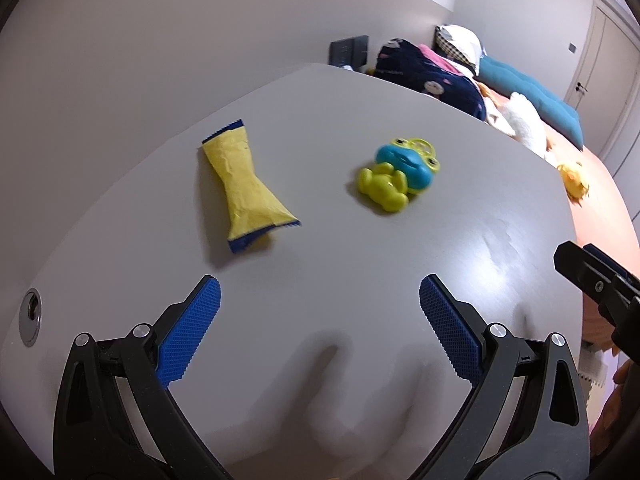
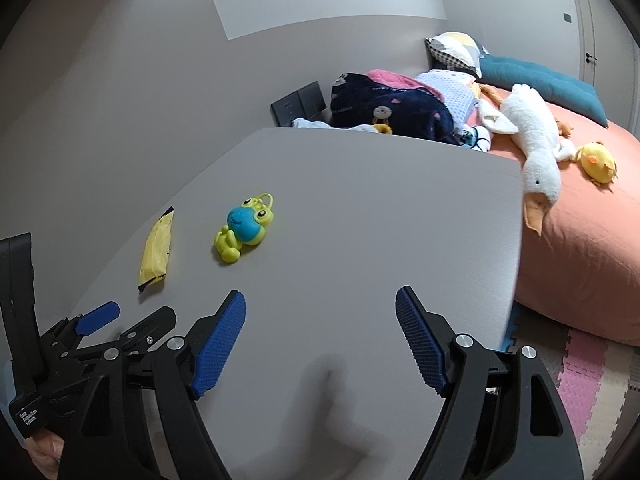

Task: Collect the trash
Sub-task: 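Move both open tools back over the desk toward the wrapper and frog toy, then close the left tool on the yellow wrapper while the right tool grasps the frog toy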

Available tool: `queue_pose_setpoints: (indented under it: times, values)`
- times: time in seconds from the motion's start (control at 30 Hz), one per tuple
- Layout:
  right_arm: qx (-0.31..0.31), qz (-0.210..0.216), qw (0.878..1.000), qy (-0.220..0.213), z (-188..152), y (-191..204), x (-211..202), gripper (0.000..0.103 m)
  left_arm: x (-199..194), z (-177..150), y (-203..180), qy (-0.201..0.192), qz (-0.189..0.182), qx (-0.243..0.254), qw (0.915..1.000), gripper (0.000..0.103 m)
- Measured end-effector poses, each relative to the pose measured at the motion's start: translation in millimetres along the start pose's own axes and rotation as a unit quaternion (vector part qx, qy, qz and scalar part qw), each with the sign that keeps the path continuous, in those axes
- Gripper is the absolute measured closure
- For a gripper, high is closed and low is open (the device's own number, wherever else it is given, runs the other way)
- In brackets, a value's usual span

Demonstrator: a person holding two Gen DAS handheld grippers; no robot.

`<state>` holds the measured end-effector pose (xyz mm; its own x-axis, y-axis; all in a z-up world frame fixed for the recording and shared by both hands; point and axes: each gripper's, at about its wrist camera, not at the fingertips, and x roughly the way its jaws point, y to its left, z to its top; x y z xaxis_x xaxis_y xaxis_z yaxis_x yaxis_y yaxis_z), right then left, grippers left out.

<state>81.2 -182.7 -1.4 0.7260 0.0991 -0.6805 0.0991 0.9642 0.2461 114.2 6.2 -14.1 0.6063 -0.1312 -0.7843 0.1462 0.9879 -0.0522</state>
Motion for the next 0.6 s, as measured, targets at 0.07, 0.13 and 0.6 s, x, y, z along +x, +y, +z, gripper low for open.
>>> queue_pose_setpoints:
  times: [0.07, 0.13, 0.6]
  values:
    - [0.001, 0.003, 1.0, 0.003, 3, 4, 7, 0.025, 4, 5, 5, 0.0, 0.002, -0.004, 1.0, 0.007]
    - [0.003, 0.004, 1.0, 0.005, 7, 8, 14, 0.025, 8, 10, 9, -0.001, 0.003, -0.008, 1.0, 0.007]
    - [0.002, 0.011, 1.0, 0.014, 33, 41, 61, 0.025, 48, 44, 52, 0.002, 0.022, -0.059, 0.998, 0.015]
